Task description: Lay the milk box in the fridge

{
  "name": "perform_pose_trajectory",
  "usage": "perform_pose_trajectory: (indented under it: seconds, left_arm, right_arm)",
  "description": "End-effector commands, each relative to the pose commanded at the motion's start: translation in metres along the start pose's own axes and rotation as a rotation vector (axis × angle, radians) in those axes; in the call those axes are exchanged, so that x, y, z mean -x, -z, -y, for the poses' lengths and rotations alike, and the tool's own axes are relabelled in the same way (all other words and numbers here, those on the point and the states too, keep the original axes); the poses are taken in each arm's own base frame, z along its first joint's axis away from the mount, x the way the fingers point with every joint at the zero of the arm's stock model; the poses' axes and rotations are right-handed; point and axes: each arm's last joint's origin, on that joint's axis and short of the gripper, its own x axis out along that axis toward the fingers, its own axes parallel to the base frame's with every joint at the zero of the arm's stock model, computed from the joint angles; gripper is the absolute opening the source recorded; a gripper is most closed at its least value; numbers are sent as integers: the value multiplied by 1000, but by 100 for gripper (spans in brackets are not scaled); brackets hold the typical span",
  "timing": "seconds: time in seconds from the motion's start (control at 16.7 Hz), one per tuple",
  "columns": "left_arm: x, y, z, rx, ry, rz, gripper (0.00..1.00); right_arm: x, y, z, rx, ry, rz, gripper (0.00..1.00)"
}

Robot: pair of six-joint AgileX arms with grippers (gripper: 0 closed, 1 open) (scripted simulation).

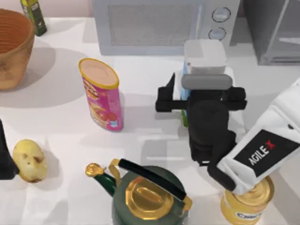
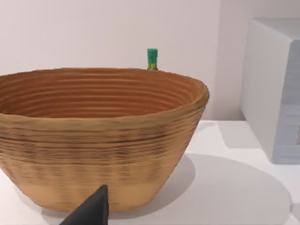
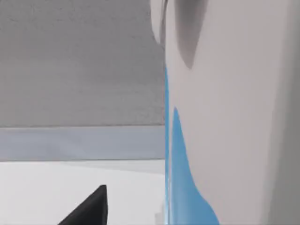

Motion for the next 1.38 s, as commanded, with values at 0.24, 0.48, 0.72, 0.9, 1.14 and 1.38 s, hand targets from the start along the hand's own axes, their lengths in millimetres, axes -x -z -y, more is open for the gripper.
perform_pose_trajectory:
  seconds: [0.24, 0.48, 0.72, 0.9, 1.14, 1.38]
  left_arm:
    - [0, 0, 0, 0, 0, 0, 100]
    - [0, 0, 0, 0, 0, 0, 100]
    - [0, 0, 0, 0, 0, 0, 100]
    - [0, 0, 0, 0, 0, 0, 100]
    - [0, 0, 0, 0, 0, 0, 100]
    - [0, 0, 0, 0, 0, 0, 100]
  right_arm:
    - [0, 0, 0, 0, 0, 0, 100]
    - [0, 0, 0, 0, 0, 0, 70]
    - [0, 0, 0, 0, 0, 0, 40]
    - [0, 0, 0, 0, 0, 0, 17]
    - [0, 0, 0, 0, 0, 0, 0]
    - [0, 0, 0, 0, 0, 0, 0]
